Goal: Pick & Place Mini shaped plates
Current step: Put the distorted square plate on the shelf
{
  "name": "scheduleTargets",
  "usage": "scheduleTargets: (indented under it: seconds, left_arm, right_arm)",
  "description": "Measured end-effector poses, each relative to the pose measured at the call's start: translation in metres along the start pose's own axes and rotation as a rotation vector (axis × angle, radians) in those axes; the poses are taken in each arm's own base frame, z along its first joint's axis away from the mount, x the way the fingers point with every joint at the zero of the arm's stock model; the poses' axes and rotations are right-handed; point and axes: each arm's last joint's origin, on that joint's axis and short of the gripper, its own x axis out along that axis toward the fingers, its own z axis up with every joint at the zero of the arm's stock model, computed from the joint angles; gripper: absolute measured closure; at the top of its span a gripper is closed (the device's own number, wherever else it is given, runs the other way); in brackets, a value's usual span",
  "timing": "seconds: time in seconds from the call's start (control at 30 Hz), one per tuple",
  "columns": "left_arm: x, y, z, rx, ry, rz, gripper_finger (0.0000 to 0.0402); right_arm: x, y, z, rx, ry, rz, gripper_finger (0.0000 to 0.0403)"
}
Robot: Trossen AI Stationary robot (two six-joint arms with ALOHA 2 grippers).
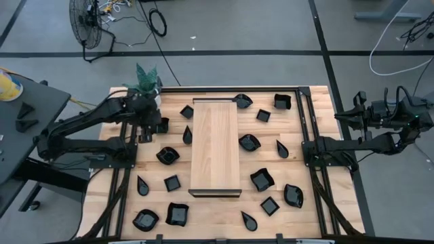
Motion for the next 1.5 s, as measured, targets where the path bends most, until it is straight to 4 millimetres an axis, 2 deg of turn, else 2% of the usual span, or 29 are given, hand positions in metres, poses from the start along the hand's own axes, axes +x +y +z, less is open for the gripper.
scheduleTargets:
  seconds: [0.57,1.5]
  left_arm:
    - [0.045,0.004,0.018,-0.032,0.203,-0.088,0.0165]
    - [0.114,0.004,0.032,-0.003,0.449,-0.189,0.0165]
  right_arm:
    - [0.0,0.0,0.0,0.0,0.0,0.0,0.0369]
    - [0.0,0.0,0.0,0.0,0.0,0.0,0.0369]
